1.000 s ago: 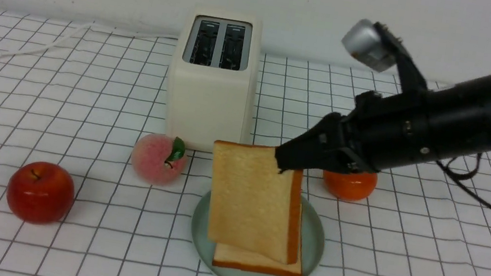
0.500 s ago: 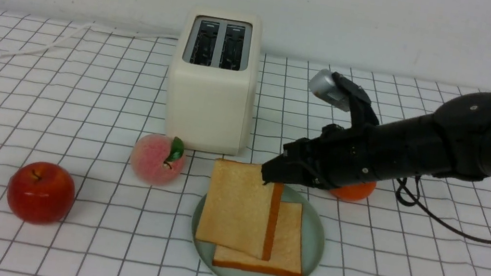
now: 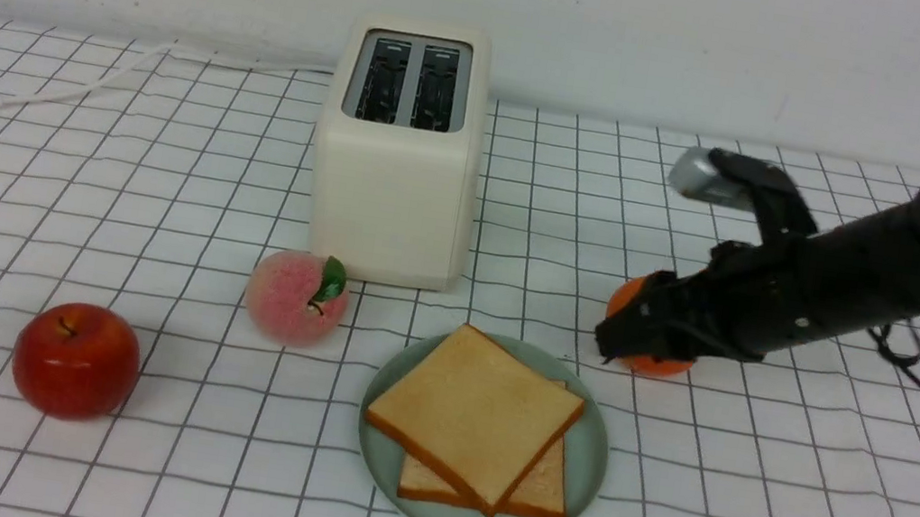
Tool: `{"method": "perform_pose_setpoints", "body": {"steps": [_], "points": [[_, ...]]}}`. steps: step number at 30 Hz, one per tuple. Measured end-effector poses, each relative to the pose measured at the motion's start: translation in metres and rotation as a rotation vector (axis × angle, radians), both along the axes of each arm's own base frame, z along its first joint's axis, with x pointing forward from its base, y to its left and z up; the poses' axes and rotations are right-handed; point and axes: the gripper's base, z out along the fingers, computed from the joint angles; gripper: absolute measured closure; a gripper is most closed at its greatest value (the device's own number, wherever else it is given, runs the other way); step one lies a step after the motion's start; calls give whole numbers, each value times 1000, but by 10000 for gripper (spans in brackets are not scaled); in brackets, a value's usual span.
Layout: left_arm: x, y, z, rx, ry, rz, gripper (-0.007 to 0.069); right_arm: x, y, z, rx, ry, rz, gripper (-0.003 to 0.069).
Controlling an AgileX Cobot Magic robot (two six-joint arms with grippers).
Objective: Take toasted bread from bread machine on white checkered table place on plate.
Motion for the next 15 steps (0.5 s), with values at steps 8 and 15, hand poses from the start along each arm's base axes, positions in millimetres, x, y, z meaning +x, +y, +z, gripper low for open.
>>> {"method": "perform_pose_setpoints", "body": {"steps": [8,15], "points": [[2,2,7,-32,-68,25,638,-76,-17,90,1,-13,57,407],[-26,12,-4,-96,-161,42,638,-180,-51,151,-203,-157,-25,647]]}}
